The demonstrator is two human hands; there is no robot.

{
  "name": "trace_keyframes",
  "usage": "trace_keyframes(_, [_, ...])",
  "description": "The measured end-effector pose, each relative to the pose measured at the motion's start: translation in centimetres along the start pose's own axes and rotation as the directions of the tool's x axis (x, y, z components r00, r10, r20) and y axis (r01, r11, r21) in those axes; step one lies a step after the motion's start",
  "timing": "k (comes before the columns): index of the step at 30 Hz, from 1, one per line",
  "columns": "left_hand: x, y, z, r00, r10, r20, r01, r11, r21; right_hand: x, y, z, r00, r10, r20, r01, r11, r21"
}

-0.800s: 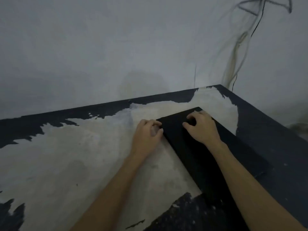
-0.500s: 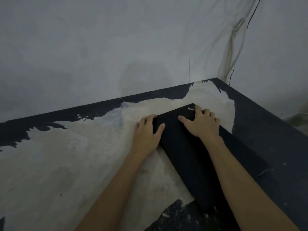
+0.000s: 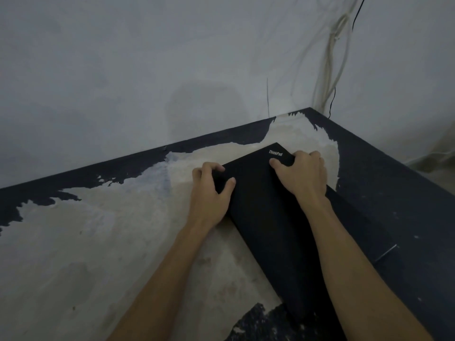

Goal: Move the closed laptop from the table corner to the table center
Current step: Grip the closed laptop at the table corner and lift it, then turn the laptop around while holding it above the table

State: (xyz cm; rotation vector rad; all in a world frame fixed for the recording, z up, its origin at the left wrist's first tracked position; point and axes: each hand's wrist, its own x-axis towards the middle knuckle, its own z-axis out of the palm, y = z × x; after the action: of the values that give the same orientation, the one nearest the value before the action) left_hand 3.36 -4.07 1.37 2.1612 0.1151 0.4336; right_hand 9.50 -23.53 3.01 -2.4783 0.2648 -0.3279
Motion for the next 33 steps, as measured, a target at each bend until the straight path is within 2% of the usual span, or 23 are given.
trace_keyframes(3, [-0.1, 0.6, 0.1, 0.996, -0.034, -0.085, 0.023, 0.992, -0.127, 0.3, -0.2, -0.3, 0.999, 0.005, -0.037, -0.003, 0.999, 0.044])
trace_keyframes(5, [-0.3, 1.0, 0.6, 0.986, -0.128, -0.111, 0.092, 0.954, -0.284, 0.4, -0.3, -0.5, 0.999, 0.011, -0.052, -0.007, 0.997, 0.071])
trace_keyframes(8, [-1.3, 2.3, 1.3, 0.945, -0.326, -0.002, 0.268, 0.78, -0.566, 0.5, -0.3, -0.8, 0.995, 0.007, -0.096, 0.003, 0.994, 0.111])
trace_keyframes(11, [-1.3, 2.3, 1.9, 0.916, -0.401, 0.023, 0.327, 0.71, -0.623, 0.6, -0.3, -0.9, 0.993, -0.005, -0.122, 0.02, 0.992, 0.122])
trace_keyframes(17, [-0.8, 2.6, 1.7, 0.909, -0.416, -0.019, 0.308, 0.704, -0.64, 0.3, -0.8, -1.1, 0.997, -0.04, -0.065, 0.046, 0.994, 0.099])
trace_keyframes(22, [0.7, 2.4, -1.0, 0.895, -0.444, -0.026, 0.314, 0.673, -0.669, -0.4, -1.5, -1.6, 0.996, -0.034, 0.085, 0.021, 0.989, 0.145])
trace_keyframes(25, [1.4, 2.0, -3.4, 0.897, -0.441, -0.018, 0.304, 0.647, -0.7, -0.7, -2.3, -1.3, 0.97, -0.05, 0.237, -0.002, 0.977, 0.214])
trace_keyframes(29, [2.1, 0.6, -6.7, 0.88, -0.475, -0.016, 0.332, 0.638, -0.694, -1.1, -4.1, 0.1, 0.902, -0.112, 0.416, -0.068, 0.917, 0.393])
trace_keyframes(33, [2.6, -0.8, -10.1, 0.874, -0.486, -0.022, 0.339, 0.642, -0.688, -2.0, -6.1, 1.4, 0.802, -0.2, 0.563, -0.222, 0.775, 0.592])
